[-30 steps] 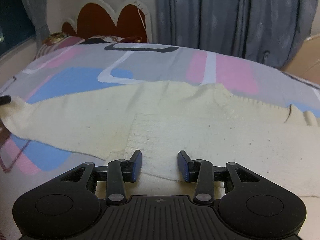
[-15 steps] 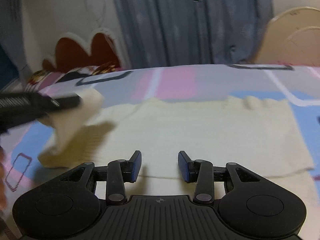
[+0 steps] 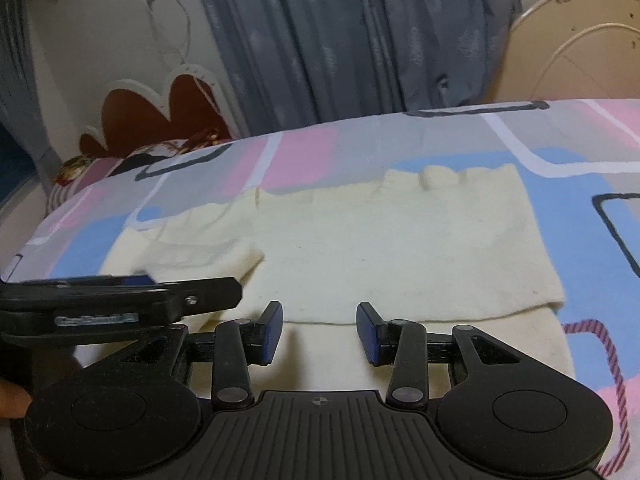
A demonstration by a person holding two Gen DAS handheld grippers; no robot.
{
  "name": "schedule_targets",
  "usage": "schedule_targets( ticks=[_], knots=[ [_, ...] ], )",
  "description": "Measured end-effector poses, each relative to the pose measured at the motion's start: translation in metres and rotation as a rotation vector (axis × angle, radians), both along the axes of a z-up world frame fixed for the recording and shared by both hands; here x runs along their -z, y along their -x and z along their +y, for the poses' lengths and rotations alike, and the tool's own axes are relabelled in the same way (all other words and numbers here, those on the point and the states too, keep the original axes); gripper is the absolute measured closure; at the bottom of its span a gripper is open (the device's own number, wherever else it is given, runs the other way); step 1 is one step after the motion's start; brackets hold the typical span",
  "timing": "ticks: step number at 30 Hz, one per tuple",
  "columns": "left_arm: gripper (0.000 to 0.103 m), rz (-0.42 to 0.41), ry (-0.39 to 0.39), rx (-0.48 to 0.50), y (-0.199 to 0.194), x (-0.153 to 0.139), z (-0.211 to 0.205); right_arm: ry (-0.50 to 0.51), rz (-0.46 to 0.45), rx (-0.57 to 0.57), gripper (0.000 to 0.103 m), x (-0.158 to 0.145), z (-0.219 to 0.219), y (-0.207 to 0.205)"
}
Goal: Fold small clothes
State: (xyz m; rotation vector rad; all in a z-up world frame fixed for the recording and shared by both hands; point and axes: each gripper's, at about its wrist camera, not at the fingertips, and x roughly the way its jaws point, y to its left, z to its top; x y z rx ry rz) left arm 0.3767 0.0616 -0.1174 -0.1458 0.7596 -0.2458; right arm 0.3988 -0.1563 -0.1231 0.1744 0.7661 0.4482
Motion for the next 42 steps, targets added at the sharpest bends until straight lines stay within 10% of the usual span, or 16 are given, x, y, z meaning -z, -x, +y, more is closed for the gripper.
schedule_targets(
  ticks=[7, 17, 21, 28, 31, 35, 42],
  knots=[
    [0.027, -0.020, -0.053, -0.163, 0.031, -0.008, 0.059, 0.029, -0.045, -0.131, 0.049, -0.005, 0.046, 0.006],
    [0.028, 0.023, -0.167, -0.237, 0.038, 0.015, 0.088, 0.355, -0.201, -0.242, 0.049, 0.026, 0.119, 0.022],
    [0.028, 0.006, -0.224, -0.211, 0.039, 0.022, 0.081, 0.285, -0.171, -0.191, 0.100, 0.022, 0.110, 0.008],
    [0.028, -0.012, -0.241, -0.266, 0.022, 0.032, 0.076, 0.053, -0.151, -0.007, 0.101, -0.017, 0.053, -0.014],
    [0.035, -0.043, -0.237, -0.286, 0.017, 0.033, 0.071, -0.012, -0.116, 0.046, 0.101, -0.024, 0.025, -0.024],
    [0.085, -0.072, -0.238, -0.298, 0.009, 0.036, 0.067, -0.054, -0.054, 0.127, 0.100, -0.017, -0.014, -0.032],
    [0.093, -0.085, -0.268, -0.250, 0.015, 0.040, 0.055, -0.134, 0.103, 0.287, 0.100, 0.014, -0.078, -0.048]
  ],
)
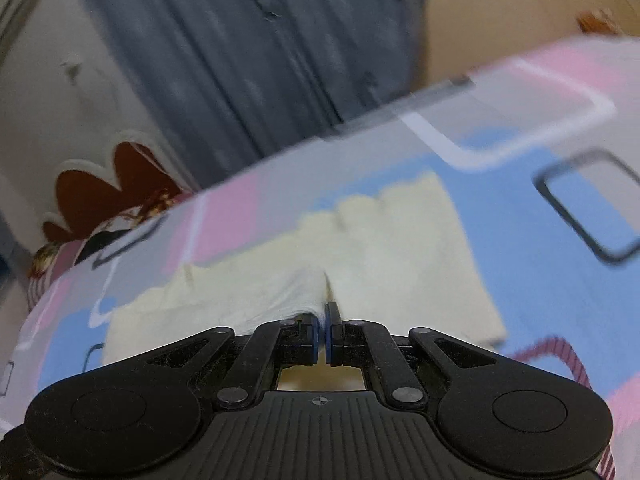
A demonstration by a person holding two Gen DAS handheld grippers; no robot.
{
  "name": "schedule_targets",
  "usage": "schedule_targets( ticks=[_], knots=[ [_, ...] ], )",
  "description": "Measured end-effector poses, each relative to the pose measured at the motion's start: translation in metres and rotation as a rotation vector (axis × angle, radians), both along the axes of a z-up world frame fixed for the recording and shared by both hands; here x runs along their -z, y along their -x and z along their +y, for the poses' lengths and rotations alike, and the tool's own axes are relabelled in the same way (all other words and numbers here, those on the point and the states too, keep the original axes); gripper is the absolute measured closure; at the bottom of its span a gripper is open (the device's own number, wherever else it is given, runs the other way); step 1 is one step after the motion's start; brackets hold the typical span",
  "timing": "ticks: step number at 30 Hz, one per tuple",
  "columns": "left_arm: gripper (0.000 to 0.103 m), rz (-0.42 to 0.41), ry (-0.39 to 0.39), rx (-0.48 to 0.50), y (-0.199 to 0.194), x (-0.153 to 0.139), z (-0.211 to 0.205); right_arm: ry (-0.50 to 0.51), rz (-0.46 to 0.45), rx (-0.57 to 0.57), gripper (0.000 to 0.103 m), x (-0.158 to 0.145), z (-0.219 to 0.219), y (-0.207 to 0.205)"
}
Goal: Fold small clothes
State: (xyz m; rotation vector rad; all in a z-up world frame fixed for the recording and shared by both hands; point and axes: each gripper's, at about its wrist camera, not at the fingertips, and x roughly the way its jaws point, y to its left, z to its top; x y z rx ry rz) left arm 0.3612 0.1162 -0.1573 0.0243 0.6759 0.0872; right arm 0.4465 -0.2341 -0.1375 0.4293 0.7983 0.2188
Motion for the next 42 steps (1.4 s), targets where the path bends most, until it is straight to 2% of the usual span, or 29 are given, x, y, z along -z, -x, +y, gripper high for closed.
schedule_targets(
  ticks=[5, 13, 17, 20, 22, 28, 29, 34, 36, 39, 42],
  knots=[
    [0.091, 0.012, 0.008, 0.007, 0.001, -0.003, -0.001, 0.009, 0.018, 0.043, 0.100, 0.005, -0.017, 0.008],
    [0.088, 0.015, -0.011, -0.001, 0.002, -0.004, -0.005, -0.013, 0.032, 0.028, 0.099, 0.003, -0.025, 0.008],
    [0.088, 0.017, -0.012, -0.001, 0.001, -0.003, -0.005, -0.047, 0.032, 0.041, 0.086, 0.004, -0.032, 0.008],
    [0.088, 0.020, -0.002, -0.006, 0.000, -0.002, -0.003, -0.020, 0.015, 0.044, 0.086, 0.002, -0.031, 0.008],
    [0.088, 0.028, 0.007, -0.010, -0.001, -0.001, -0.001, 0.031, 0.006, 0.041, 0.101, -0.001, -0.029, 0.009],
    [0.085, 0.041, 0.021, -0.023, -0.002, -0.003, 0.001, 0.109, 0.020, 0.008, 0.101, 0.000, -0.028, 0.018],
    [0.081, 0.042, 0.030, -0.026, 0.000, -0.005, 0.003, 0.119, 0.012, 0.017, 0.101, -0.002, -0.029, 0.019],
    [0.074, 0.040, 0.131, 0.001, 0.015, -0.016, 0.012, 0.130, -0.028, 0.091, 0.094, -0.014, -0.044, 0.028],
    [0.071, 0.022, 0.149, 0.017, 0.022, -0.022, 0.013, 0.153, -0.072, 0.109, 0.093, -0.021, -0.046, 0.030],
    [0.069, -0.010, 0.173, 0.031, 0.019, -0.031, 0.009, 0.169, -0.110, 0.072, 0.092, -0.029, -0.040, 0.024],
    [0.065, -0.025, 0.208, 0.038, -0.002, -0.036, 0.001, 0.188, -0.113, -0.005, 0.090, -0.029, -0.021, 0.010]
  ],
)
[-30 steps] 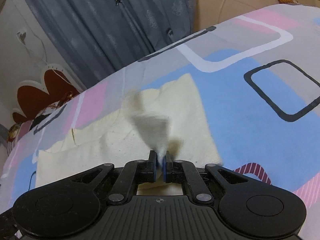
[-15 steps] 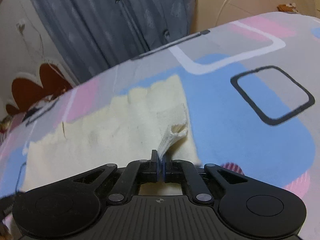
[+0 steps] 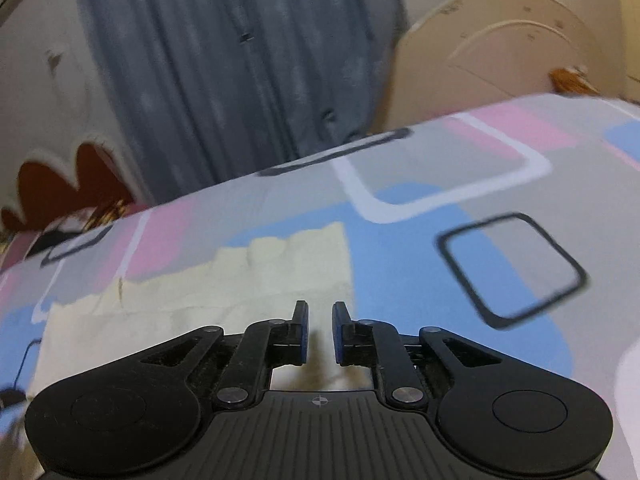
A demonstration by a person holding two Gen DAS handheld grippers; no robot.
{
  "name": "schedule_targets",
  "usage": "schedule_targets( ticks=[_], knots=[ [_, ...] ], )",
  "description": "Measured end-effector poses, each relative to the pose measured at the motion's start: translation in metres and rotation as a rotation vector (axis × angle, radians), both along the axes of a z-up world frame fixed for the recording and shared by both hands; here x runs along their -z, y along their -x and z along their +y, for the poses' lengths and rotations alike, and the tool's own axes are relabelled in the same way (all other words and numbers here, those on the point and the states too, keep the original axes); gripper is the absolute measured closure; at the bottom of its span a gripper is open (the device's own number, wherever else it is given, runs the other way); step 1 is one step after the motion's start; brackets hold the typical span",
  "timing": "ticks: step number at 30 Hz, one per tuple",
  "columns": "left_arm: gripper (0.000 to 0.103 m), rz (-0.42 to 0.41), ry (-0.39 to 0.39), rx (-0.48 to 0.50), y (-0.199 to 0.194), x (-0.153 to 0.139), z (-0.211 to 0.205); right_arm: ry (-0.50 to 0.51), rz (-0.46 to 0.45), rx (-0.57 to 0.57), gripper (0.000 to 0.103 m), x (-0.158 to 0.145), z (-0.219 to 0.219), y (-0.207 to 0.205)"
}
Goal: Fold small clothes
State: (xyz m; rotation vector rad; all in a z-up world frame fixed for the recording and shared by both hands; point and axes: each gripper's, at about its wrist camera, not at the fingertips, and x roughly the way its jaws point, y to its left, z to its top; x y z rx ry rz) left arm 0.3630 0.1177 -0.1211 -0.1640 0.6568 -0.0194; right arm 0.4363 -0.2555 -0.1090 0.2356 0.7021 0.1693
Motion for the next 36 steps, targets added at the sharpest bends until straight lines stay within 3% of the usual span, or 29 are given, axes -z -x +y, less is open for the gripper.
schedule_targets(
  ticks=[4, 6, 8, 11, 19, 25, 28, 36],
  knots=[
    [0.065, 0.021, 0.025, -0.012, -0.043, 0.010, -0.005, 0.060, 0.009, -0.101, 0.087, 0.007, 0.031, -0.018],
    [0.065, 0.049, 0.033, -0.038, -0.061, 0.022, -0.003, 0.079, 0.017, -0.121, 0.068, 0.014, 0.041, -0.026],
    [0.065, 0.063, 0.037, -0.067, -0.071, 0.033, 0.002, 0.128, 0.021, -0.133, 0.061, 0.024, 0.047, -0.034],
    [0.065, 0.050, 0.034, -0.075, -0.072, 0.041, 0.009, 0.213, 0.014, -0.119, 0.061, 0.038, 0.041, -0.038],
    [0.063, 0.047, -0.005, -0.061, -0.053, 0.025, 0.000, 0.216, -0.001, -0.105, 0.061, 0.030, 0.033, -0.031],
    [0.058, 0.056, -0.019, -0.018, -0.027, 0.025, -0.017, 0.207, -0.025, -0.200, 0.061, 0.024, 0.057, -0.010],
    [0.057, 0.065, -0.052, -0.001, -0.022, 0.032, -0.025, 0.255, -0.020, -0.235, 0.061, 0.032, 0.070, -0.005],
    [0.058, 0.073, -0.079, -0.011, -0.021, 0.033, -0.027, 0.284, 0.024, -0.191, 0.061, 0.038, 0.058, -0.006]
  ],
)
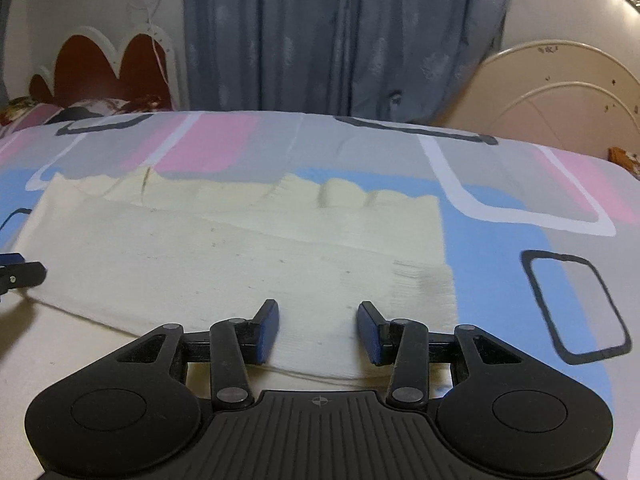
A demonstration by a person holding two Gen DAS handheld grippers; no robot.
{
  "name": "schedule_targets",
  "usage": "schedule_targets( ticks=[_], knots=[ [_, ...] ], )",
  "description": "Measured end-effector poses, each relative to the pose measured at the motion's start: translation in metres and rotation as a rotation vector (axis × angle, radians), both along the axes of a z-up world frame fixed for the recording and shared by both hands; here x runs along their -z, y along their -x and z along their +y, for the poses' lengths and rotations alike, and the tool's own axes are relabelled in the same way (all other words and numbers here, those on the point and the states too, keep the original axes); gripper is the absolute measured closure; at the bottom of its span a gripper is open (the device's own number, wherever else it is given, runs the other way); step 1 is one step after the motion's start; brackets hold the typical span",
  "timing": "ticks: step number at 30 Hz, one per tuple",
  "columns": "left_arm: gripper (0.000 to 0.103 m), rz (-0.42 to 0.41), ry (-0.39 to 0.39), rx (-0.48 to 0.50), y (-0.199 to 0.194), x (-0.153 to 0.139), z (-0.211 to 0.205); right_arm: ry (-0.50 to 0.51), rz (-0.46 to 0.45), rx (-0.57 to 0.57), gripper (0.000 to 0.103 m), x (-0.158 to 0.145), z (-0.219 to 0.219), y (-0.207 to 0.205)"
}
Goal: Fold small clothes
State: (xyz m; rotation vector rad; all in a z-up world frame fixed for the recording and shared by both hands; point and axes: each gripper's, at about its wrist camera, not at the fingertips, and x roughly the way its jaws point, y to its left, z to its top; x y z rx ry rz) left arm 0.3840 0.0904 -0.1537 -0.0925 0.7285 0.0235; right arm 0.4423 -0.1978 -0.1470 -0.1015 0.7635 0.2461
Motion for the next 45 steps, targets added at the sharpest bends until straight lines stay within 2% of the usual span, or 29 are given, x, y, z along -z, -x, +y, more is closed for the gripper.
schedule_targets(
  ticks=[5, 17, 23, 24, 26, 29, 33, 37, 41, 45],
  knots=[
    [0.058, 0.010, 0.008, -0.015, 0.008, -0.008, -0.007, -0.050, 0.014, -0.013, 0.060, -0.013, 0.001, 0.016],
    [0.057, -0.002, 0.039, 0.050, 0.035, -0.028, -0.042, -0.132, 0.019, -0.123, 0.061, -0.033, 0.029, 0.057],
    [0.056, 0.048, 0.028, 0.092, 0.045, -0.010, -0.066, -0.135, 0.055, -0.178, 0.062, -0.023, 0.040, 0.070],
    [0.056, 0.064, 0.023, 0.089, 0.046, -0.005, -0.068, -0.124, 0.066, -0.190, 0.070, -0.018, 0.042, 0.071],
    [0.055, 0.078, 0.014, 0.081, 0.049, 0.005, -0.065, -0.097, 0.098, -0.206, 0.074, -0.008, 0.042, 0.073],
    [0.054, 0.061, -0.041, 0.085, 0.061, 0.007, -0.059, -0.051, 0.072, -0.208, 0.074, -0.002, 0.029, 0.078],
    [0.053, 0.073, -0.053, 0.022, 0.080, 0.006, -0.039, -0.003, 0.052, -0.153, 0.074, 0.000, -0.009, 0.085],
    [0.056, 0.084, -0.059, -0.052, 0.098, 0.000, -0.029, -0.010, 0.054, -0.120, 0.074, 0.000, -0.038, 0.094],
    [0.056, 0.064, -0.065, -0.045, 0.116, -0.015, -0.041, -0.061, 0.052, -0.149, 0.074, -0.009, -0.038, 0.108],
    [0.056, 0.067, -0.030, 0.002, 0.135, -0.024, -0.062, -0.113, 0.048, -0.232, 0.074, -0.021, -0.018, 0.127]
  ],
)
